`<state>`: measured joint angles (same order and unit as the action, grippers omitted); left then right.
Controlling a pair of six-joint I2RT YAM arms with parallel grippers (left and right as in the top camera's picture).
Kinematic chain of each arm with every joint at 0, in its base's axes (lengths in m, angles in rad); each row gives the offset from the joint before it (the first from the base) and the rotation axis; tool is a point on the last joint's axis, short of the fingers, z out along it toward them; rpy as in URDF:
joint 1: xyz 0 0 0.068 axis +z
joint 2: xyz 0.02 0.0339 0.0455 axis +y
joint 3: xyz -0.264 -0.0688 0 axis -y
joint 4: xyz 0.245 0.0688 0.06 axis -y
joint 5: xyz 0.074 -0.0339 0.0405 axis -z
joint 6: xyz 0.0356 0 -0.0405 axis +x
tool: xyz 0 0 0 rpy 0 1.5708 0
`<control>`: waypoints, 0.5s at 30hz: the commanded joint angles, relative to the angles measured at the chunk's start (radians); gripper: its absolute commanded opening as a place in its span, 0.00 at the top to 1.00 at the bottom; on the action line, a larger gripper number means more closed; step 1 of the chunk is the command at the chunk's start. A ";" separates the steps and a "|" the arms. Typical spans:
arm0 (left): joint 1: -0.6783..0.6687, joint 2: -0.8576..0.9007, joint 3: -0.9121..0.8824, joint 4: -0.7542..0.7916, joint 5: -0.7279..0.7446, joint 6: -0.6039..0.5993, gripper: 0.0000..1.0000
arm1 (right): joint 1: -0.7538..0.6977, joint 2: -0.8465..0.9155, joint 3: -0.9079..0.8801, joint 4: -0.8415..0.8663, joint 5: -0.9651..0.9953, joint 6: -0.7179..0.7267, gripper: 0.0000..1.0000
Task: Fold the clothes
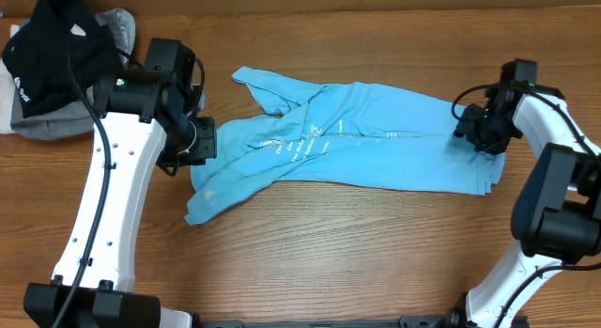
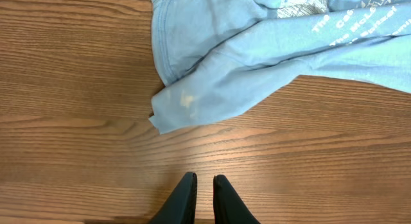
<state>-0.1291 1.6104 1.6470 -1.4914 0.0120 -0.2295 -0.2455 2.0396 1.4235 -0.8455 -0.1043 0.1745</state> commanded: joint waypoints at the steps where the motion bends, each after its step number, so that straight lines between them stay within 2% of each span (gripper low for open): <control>1: 0.003 -0.007 -0.003 0.005 0.008 0.016 0.87 | 0.006 0.011 -0.003 0.006 0.038 0.002 0.60; 5: 0.003 -0.007 -0.003 0.005 0.008 0.016 0.82 | 0.006 0.011 -0.002 -0.004 0.061 0.005 0.70; 7: 0.003 -0.007 -0.003 0.005 0.008 0.016 0.80 | 0.006 0.011 -0.001 -0.011 0.074 0.008 0.78; 8: 0.003 -0.007 -0.003 0.005 0.008 0.016 0.78 | 0.003 0.011 0.003 -0.021 0.086 0.013 0.92; 9: 0.003 -0.007 -0.003 0.006 0.008 0.016 0.78 | 0.002 0.011 0.010 -0.031 0.090 0.017 0.96; 15: 0.003 0.000 -0.003 0.006 0.048 0.025 0.71 | -0.003 0.005 0.134 -0.161 0.138 0.095 0.96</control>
<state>-0.1291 1.6104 1.6466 -1.4876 0.0177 -0.2295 -0.2401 2.0415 1.4651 -0.9848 -0.0063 0.2203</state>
